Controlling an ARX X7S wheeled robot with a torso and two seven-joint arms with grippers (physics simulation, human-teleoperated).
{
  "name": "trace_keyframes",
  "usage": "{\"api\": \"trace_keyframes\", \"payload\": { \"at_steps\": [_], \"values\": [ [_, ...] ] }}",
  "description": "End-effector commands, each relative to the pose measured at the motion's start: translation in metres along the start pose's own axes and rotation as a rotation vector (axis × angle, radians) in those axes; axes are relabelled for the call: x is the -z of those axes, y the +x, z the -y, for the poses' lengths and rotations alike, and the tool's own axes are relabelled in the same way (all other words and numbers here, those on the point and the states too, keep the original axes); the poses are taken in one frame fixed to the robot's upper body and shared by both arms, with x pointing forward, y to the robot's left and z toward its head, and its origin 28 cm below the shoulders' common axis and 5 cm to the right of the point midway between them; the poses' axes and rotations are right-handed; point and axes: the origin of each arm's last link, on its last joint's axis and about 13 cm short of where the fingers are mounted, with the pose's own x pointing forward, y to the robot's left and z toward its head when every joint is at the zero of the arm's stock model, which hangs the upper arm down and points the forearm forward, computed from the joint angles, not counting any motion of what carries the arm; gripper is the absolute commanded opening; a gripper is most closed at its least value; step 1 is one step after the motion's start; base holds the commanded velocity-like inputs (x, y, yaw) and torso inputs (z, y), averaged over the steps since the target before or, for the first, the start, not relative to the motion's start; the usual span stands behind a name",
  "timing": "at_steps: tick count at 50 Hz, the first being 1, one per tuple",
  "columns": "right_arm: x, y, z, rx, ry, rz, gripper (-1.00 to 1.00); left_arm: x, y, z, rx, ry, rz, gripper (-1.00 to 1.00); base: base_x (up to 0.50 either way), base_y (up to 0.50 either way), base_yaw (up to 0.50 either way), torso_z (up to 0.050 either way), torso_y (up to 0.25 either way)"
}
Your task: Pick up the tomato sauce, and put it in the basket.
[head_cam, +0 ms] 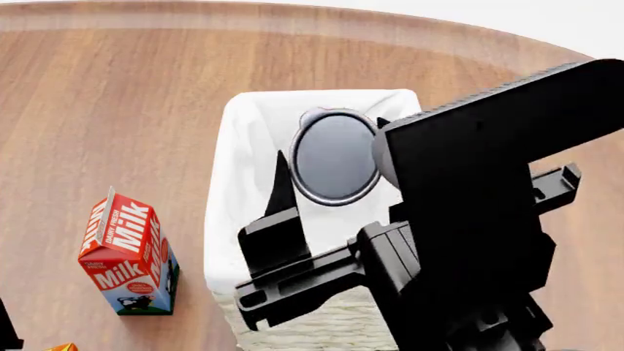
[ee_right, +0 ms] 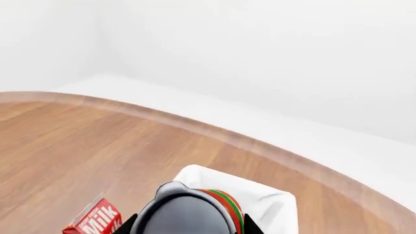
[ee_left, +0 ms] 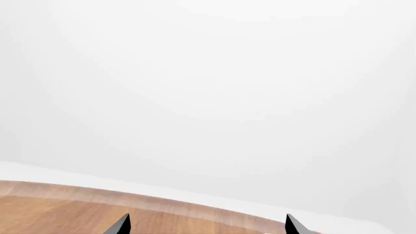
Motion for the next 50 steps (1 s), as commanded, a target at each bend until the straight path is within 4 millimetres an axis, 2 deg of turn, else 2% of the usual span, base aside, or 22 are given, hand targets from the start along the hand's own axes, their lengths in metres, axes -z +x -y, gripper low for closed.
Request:
{"api": "trace_keyframes", "payload": {
  "at_steps": [1, 13, 20, 26, 33, 40, 46, 50],
  "values": [
    [-0.007, 0.032, 0.023, 0.015, 0.051, -0.040, -1.00, 0.000, 0.001, -0.001, -0.001, 0.000, 0.000, 1.00, 0.00, 0.00, 0.00, 0.000, 0.000],
    [-0.010, 0.064, 0.035, 0.019, 0.109, -0.096, -1.00, 0.001, 0.001, -0.001, -0.003, 0.001, -0.002, 1.00, 0.00, 0.00, 0.00, 0.000, 0.000],
    [-0.005, 0.091, 0.044, 0.036, 0.136, -0.157, -1.00, 0.001, 0.000, -0.001, -0.003, 0.003, -0.003, 1.00, 0.00, 0.00, 0.00, 0.000, 0.000],
    [-0.011, 0.111, 0.047, 0.024, 0.169, -0.186, -1.00, 0.001, 0.000, -0.001, -0.006, 0.001, -0.004, 1.00, 0.00, 0.00, 0.00, 0.000, 0.000],
    [-0.011, 0.130, 0.050, 0.025, 0.233, -0.308, -1.00, 0.001, 0.001, -0.002, -0.008, -0.006, -0.004, 1.00, 0.00, 0.00, 0.00, 0.000, 0.000],
    [-0.019, 0.148, 0.045, 0.045, 0.223, -0.426, -1.00, 0.002, 0.001, -0.001, -0.002, -0.011, -0.008, 1.00, 0.00, 0.00, 0.00, 0.000, 0.000],
    [-0.025, 0.157, 0.042, 0.088, 0.357, -0.479, -1.00, 0.002, 0.002, -0.002, -0.006, -0.014, -0.008, 1.00, 0.00, 0.00, 0.00, 0.000, 0.000],
    [-0.036, 0.166, 0.040, 0.074, 0.465, -0.529, -1.00, 0.001, 0.002, -0.002, -0.008, -0.014, -0.005, 1.00, 0.00, 0.00, 0.00, 0.000, 0.000]
  ]
}}
